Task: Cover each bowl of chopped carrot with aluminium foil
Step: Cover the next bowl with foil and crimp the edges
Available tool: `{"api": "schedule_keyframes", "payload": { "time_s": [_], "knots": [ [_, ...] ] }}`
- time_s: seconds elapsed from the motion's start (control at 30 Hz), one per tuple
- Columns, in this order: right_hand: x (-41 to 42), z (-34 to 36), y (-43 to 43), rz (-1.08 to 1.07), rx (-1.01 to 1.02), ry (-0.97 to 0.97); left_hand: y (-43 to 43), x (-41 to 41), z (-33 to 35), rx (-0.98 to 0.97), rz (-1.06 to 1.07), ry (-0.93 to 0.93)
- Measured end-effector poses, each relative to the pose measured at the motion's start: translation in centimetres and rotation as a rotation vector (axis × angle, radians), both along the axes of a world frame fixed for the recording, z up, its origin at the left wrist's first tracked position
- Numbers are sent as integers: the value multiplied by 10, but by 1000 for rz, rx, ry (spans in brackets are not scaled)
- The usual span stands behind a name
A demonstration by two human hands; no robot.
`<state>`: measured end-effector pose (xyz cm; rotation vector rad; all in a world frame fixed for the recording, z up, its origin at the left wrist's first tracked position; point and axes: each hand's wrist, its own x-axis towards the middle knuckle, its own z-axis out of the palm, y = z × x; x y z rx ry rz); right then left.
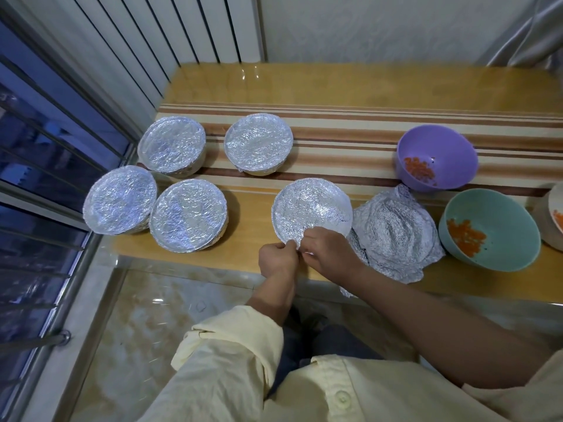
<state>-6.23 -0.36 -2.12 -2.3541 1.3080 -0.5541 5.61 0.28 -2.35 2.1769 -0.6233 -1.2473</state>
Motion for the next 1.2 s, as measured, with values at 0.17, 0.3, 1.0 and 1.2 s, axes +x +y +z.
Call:
{"api": "schedule_keyframes", "payload": {
  "time_s": [0.17,0.3,1.0,1.2],
  "knots": [
    [-1,1,-1,-2,5,5,-7,1,4,14,-88,-70],
    [-2,1,-1,-6,9,14,-5,1,-1,2,-154,6],
    [-5,4,1,66,-114,114,5,5,-11,-10,-186,41],
    [-2,3,-2,36,-110,123,-2,7,-27,-23,-190,9]
  ]
}}
